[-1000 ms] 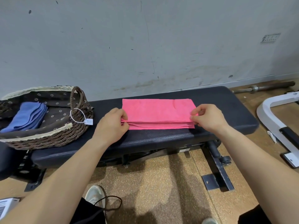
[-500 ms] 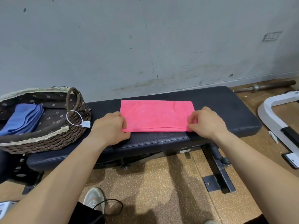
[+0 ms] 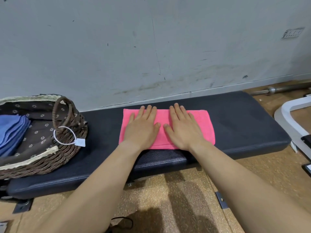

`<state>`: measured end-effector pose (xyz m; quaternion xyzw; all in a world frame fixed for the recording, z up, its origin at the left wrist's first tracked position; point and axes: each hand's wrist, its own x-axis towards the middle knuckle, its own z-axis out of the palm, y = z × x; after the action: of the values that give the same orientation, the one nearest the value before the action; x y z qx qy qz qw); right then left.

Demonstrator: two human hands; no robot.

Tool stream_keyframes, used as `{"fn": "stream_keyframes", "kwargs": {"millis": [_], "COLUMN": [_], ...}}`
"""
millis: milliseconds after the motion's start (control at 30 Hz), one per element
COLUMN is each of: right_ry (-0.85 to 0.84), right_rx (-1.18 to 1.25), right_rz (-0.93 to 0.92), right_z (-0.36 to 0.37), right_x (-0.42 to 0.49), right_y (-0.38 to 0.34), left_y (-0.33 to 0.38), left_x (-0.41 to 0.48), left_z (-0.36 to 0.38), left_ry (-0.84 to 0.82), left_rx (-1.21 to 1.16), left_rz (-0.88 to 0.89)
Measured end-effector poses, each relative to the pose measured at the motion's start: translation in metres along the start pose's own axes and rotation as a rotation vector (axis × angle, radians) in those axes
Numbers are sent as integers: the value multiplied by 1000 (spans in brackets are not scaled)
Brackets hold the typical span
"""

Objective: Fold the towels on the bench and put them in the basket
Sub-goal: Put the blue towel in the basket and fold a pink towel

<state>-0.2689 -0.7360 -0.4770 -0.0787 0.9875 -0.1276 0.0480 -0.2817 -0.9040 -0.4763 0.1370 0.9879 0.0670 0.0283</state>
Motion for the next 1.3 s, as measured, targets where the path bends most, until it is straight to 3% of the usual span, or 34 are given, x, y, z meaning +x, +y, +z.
{"fn": "stream_keyframes", "kwargs": {"millis": [267,600,700,800,933,1067,1300], "right_ry": [-72,-118,-75,-91,-137,-174,-197], "right_rx": [-86,-121,-92,7,1,14,134], "right_rz": [106,46,-43,-195,-306,-308,-308], "right_z": [-1,-7,-12,-20,-26,-28,-31], "right_x": [-7,-60,-65,-64,-61,-58,-48], "right_y": [42,49,47,38,27,26,22], "left_y": [-35,-17,-21,-20,-13,-22,-27], "left_x": [-10,-67,-77,-81,-83,-75,-71], "left_z": [8,3,-8,-18,-30,-31,-36], "left_ry": [-78,-102,-1,67,-13,-94,36], "left_rx": [-24,-97,-253,-211,-111,-255,-600], "left_rz": [-163,-170,-191,-304,-524,-589,-550]}}
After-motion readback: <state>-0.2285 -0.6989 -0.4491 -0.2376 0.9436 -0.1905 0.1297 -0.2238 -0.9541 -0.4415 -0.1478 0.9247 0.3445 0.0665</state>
